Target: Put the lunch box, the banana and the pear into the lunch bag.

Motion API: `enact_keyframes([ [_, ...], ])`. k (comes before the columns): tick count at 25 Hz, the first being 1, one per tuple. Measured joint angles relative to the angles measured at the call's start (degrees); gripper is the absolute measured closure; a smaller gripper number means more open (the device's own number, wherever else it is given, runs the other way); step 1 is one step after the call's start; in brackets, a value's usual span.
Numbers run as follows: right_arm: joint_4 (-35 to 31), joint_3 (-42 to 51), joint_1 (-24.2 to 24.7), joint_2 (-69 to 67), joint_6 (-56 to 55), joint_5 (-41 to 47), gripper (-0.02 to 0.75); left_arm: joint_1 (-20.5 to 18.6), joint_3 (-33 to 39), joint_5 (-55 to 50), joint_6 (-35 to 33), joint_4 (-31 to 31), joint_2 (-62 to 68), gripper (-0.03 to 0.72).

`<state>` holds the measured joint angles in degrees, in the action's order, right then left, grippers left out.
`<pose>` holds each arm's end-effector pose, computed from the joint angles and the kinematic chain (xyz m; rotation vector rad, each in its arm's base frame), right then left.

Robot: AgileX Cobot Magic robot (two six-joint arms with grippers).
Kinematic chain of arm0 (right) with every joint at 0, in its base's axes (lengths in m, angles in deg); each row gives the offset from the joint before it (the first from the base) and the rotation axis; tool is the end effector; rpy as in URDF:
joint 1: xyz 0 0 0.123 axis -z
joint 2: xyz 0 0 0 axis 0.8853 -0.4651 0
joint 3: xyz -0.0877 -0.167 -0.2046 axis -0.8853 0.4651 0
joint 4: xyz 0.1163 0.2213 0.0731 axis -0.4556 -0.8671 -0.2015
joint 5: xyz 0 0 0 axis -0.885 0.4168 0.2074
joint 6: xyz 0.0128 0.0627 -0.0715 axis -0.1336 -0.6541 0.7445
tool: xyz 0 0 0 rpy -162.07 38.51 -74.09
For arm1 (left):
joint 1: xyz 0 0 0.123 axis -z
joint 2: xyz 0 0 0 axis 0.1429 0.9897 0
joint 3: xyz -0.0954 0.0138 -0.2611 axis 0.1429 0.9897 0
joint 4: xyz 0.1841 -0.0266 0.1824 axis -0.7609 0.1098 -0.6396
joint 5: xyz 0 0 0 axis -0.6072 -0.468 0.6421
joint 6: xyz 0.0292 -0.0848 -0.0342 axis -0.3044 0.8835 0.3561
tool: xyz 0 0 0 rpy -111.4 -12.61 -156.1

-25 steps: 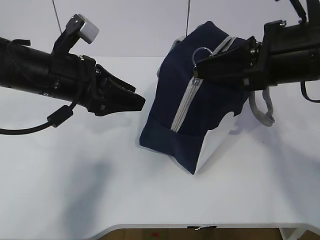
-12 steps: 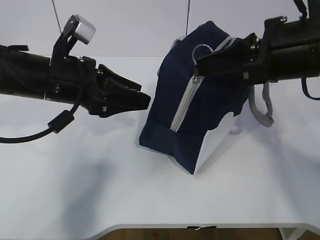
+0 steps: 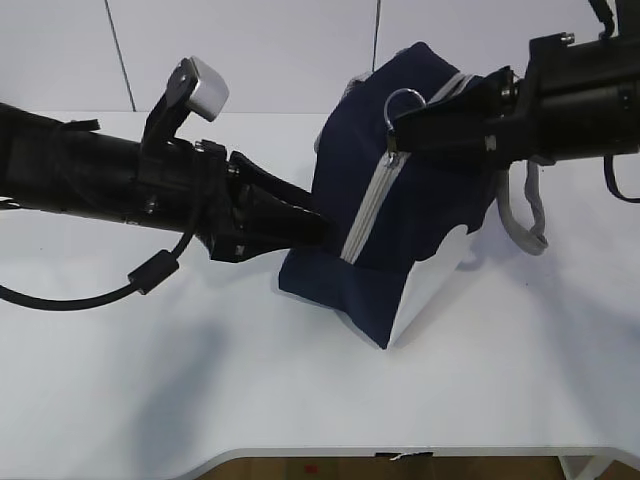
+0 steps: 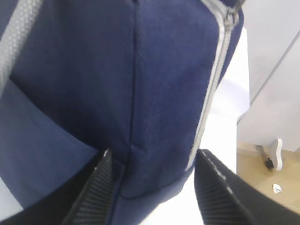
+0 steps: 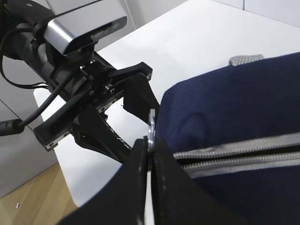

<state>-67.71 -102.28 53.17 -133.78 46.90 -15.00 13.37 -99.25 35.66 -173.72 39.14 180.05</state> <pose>0.2776 0.1139 0.2985 -0.8027 1.8557 0.8100 0.3076 -0.1987 0.1933 1.0954 1.7879 -0.9742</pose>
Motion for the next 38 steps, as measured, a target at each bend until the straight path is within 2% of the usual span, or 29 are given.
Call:
enact_keyframes([
  [7,0.0,0.0,0.0,0.0,-0.45,0.11,0.731,0.0,0.0,0.58,-2.77,1.91,0.0,0.278],
  [13,-0.47,0.0,0.0,0.0,-0.48,0.22,0.731,0.0,0.0,0.79,-3.09,2.5,1.79,0.384],
  [18,-0.47,0.0,0.0,0.0,-0.7,0.57,0.731,0.0,0.0,-0.51,-3.34,4.5,3.86,0.431],
  [28,-0.47,-1.23,0.0,0.0,-0.85,0.56,0.731,0.0,0.0,-1.92,-3.44,5.67,4.34,0.448],
  [38,-0.52,-1.84,0.0,0.0,-1.56,-4.35,0.731,0.0,0.0,-3.5,-3.44,5.89,4.34,0.453],
])
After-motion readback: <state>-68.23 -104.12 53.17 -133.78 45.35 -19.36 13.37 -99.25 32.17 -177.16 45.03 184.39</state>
